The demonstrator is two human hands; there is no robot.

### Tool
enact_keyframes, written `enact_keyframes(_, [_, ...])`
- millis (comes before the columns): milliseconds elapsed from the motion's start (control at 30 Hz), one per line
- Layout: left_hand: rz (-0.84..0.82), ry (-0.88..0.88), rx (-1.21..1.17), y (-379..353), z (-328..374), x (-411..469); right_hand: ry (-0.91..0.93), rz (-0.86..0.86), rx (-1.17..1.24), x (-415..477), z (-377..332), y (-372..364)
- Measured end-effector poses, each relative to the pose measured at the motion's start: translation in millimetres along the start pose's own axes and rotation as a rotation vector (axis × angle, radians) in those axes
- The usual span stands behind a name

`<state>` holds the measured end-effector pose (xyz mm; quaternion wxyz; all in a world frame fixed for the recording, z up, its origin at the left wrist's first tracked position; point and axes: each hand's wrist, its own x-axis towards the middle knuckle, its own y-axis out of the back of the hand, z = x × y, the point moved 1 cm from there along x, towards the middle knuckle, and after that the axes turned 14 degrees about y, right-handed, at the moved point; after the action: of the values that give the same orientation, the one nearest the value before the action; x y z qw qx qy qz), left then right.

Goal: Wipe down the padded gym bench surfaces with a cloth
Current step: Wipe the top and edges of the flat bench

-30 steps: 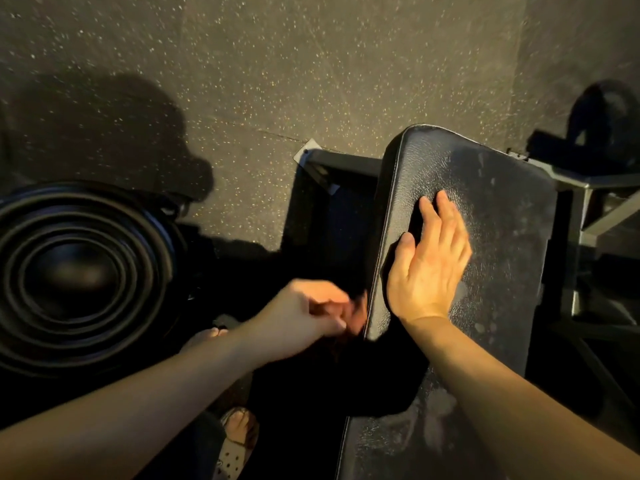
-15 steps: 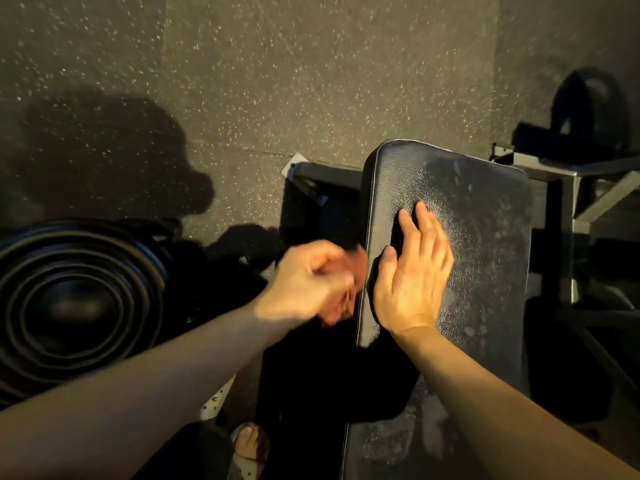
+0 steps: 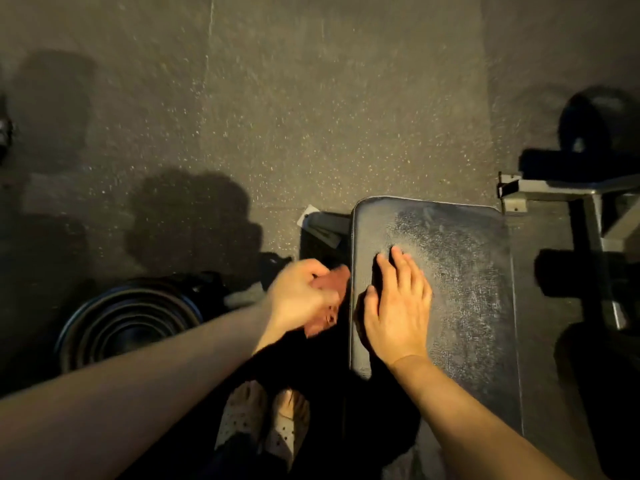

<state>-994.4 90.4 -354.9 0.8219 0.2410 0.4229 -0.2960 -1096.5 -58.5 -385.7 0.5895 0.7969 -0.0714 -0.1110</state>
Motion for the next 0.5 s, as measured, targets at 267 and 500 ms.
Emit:
enact_keyframes(267, [0.11, -0.188, 0.336, 53, 137, 2, -0.085, 0.058, 0.162, 39, 20, 50])
enact_keyframes(500, [0.082, -0.351, 0.742, 64, 213, 42, -0.281, 0.193, 0.225, 88, 44, 56])
